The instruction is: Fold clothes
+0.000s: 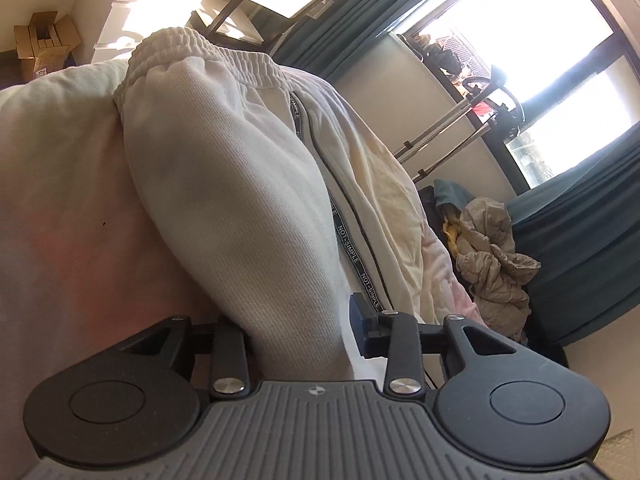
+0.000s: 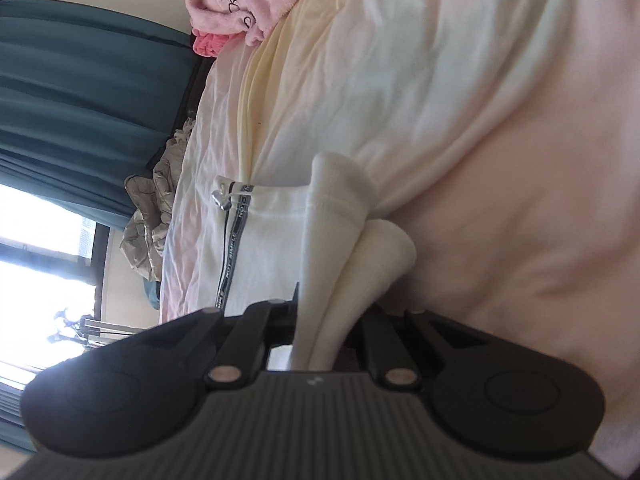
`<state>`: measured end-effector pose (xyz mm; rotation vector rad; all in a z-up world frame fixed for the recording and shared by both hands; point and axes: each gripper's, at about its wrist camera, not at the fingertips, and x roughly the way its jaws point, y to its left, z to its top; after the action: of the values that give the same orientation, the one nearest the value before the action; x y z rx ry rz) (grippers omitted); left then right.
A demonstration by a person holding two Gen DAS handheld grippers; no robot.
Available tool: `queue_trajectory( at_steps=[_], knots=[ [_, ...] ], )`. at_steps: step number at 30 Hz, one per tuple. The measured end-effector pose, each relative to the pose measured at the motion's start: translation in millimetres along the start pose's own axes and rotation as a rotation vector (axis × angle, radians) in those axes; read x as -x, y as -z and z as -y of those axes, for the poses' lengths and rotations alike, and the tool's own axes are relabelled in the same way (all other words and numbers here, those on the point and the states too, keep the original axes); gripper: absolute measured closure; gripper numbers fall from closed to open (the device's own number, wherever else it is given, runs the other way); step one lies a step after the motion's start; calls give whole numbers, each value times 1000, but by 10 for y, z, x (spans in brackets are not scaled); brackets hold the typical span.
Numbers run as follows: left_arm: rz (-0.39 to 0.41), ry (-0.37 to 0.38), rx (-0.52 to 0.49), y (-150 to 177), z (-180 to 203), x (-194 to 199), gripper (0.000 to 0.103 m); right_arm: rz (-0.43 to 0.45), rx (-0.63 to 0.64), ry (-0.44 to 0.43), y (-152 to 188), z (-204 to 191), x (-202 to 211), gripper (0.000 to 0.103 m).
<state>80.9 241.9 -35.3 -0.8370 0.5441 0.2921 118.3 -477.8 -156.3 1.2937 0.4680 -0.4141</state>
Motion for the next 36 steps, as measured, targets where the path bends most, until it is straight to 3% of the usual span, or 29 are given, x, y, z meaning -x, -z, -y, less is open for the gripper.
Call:
queue_trajectory(
  at_steps=[3, 10, 17, 19, 22, 25, 27, 31, 36],
  knots=[
    [30, 8, -96, 82, 109, 192, 27, 1, 31, 8, 6, -24, -39, 94],
    [86, -17, -248, 293, 431, 401, 23, 17, -1, -25, 35, 38, -122, 88],
    [173, 8, -304, 494, 478, 694, 17, 30, 30, -101, 49, -50, -200, 44],
    [190, 28, -369, 557, 581, 695, 15, 39, 75, -98, 69, -122, -231, 42],
    [199, 45, -466, 653, 733, 637, 15, 57, 117, -89, 101, -166, -261, 44],
    [179, 61, -523, 737, 847, 468, 15, 80, 123, -70, 120, -200, -258, 61],
    [157, 73, -553, 793, 919, 316, 15, 104, 118, -112, 131, -214, -229, 65],
    [129, 95, -608, 917, 1046, 51, 15, 126, 118, -188, 132, -242, -220, 65],
    [98, 103, -701, 1125, 1190, -250, 15, 86, 55, -143, 117, -80, -346, 64]
  ],
)
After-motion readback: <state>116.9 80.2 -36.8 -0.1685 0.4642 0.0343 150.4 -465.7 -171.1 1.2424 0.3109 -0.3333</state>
